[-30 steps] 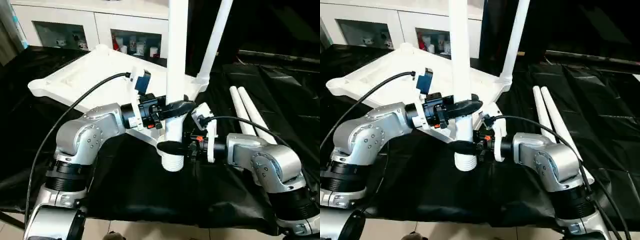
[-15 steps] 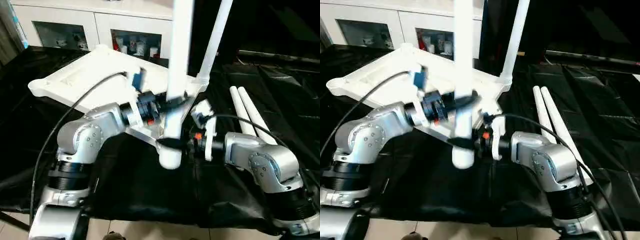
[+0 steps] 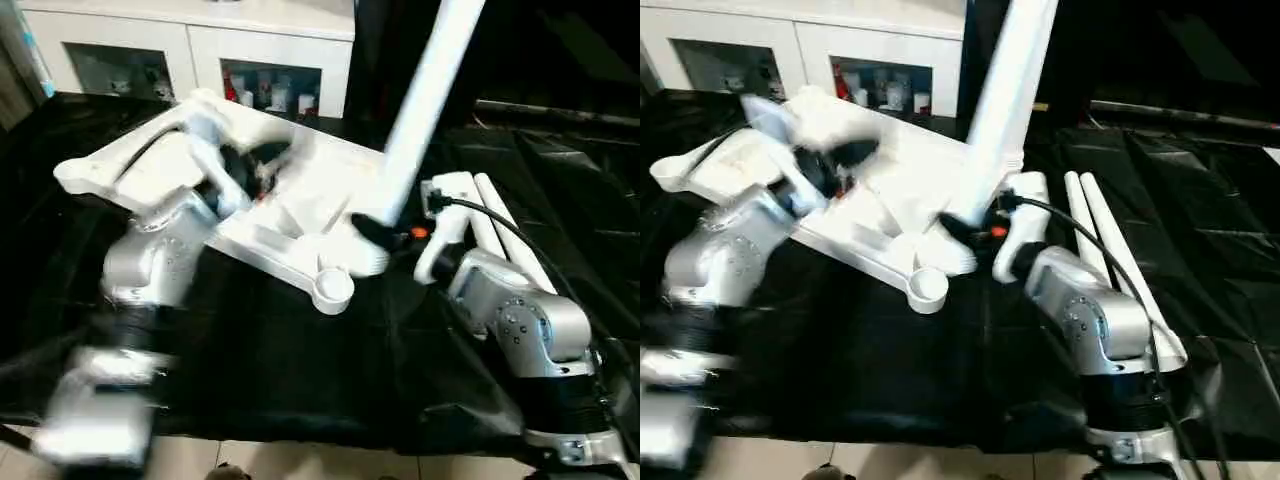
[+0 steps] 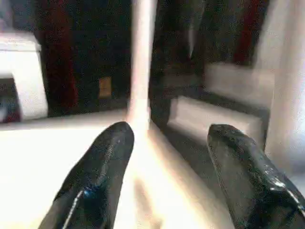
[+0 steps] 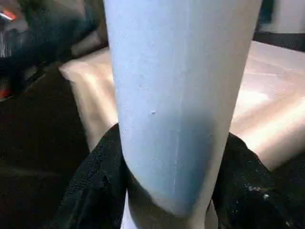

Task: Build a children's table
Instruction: Insert table leg to table base

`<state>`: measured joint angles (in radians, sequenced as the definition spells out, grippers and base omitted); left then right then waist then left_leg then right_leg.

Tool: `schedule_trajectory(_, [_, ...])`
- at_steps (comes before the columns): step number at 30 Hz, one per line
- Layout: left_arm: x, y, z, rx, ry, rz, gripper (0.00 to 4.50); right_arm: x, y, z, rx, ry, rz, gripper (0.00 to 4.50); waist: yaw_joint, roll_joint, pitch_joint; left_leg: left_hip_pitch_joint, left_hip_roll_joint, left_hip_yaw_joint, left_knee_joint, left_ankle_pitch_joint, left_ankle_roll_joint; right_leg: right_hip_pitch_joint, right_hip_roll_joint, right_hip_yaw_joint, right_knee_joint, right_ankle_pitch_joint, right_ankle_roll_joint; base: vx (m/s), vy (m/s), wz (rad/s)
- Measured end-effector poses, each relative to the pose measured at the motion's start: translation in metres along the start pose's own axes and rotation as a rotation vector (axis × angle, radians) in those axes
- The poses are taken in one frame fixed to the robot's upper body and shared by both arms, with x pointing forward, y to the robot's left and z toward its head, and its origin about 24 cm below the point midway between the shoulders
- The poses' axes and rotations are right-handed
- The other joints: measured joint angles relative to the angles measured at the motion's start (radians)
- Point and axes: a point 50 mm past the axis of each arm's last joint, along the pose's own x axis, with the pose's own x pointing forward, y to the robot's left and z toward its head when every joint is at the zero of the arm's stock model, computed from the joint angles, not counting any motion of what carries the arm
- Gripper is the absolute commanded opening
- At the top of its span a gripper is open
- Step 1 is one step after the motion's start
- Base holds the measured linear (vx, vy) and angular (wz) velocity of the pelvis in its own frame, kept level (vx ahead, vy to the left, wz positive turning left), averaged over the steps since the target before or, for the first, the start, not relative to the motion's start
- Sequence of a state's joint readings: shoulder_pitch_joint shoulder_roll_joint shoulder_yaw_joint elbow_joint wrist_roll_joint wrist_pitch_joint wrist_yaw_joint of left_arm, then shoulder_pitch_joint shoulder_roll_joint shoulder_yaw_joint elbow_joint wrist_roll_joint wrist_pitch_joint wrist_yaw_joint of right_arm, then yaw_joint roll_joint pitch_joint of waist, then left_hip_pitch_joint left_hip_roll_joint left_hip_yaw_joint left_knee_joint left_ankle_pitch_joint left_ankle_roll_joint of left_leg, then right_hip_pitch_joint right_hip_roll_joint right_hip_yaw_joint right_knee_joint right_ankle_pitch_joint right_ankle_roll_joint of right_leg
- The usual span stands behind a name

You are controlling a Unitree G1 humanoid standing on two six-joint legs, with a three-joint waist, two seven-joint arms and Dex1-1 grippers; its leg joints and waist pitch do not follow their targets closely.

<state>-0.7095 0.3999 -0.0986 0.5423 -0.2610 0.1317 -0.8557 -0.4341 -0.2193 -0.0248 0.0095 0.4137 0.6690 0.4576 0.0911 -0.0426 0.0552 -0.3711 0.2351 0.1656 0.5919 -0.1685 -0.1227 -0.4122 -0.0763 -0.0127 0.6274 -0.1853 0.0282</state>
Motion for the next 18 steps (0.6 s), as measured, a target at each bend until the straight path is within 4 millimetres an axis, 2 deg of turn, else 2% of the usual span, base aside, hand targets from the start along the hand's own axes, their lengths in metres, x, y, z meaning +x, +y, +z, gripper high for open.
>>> schedule_trajectory(5, [-0.007, -0.007, -0.042, 0.205, 0.339, -0.237, 2.96, -0.004, -0.001, -0.008, -0.009, 0.025, -0.014, 1.91, -0.002, 0.0, 0.0, 0.0, 0.0, 0.0, -0.001, 0.0, 0.0, -0.001, 0.0, 0.0, 0.001, 0.0, 0.0, 0.0, 0.0, 0.0])
schedule_trajectory(8, [-0.009, -0.006, -0.048, 0.23, 0.417, -0.31, 2.96, -0.008, -0.004, -0.013, -0.005, 0.043, -0.028, 1.91, -0.001, 0.004, 0.002, 0.0, 0.0, 0.0, 0.0, 0.0, 0.0, -0.001, 0.0, 0.0, 0.002, 0.0, -0.001, 0.0, 0.0, 0.0])
schedule_trajectory(11, [-0.003, -0.001, -0.045, 0.297, 0.463, -0.343, 2.96, -0.01, -0.003, -0.012, -0.015, 0.035, -0.027, 1.91, 0.0, 0.004, 0.002, 0.002, 0.0, 0.0, 0.0, 0.001, -0.001, 0.0, 0.0, 0.0, 0.002, 0.002, -0.003, 0.0, 0.0, 0.0])
schedule_trajectory(14, [0.004, 0.0, -0.046, 0.365, 0.506, -0.35, 2.96, -0.014, -0.002, -0.009, -0.033, 0.022, -0.027, 1.91, -0.002, 0.015, 0.002, 0.006, 0.0, 0.0, 0.001, 0.001, -0.001, 0.005, 0.0, 0.001, 0.002, 0.002, -0.003, 0.0, 0.0, 0.0])
schedule_trajectory(18, [0.009, -0.001, -0.053, 0.385, 0.532, -0.329, 2.96, -0.017, -0.002, -0.009, -0.036, 0.015, -0.035, 1.91, -0.004, 0.031, 0.001, 0.006, 0.0, 0.0, 0.001, 0.001, -0.001, 0.005, 0.0, 0.001, 0.002, 0.002, -0.003, 0.0, 0.0, 0.0])
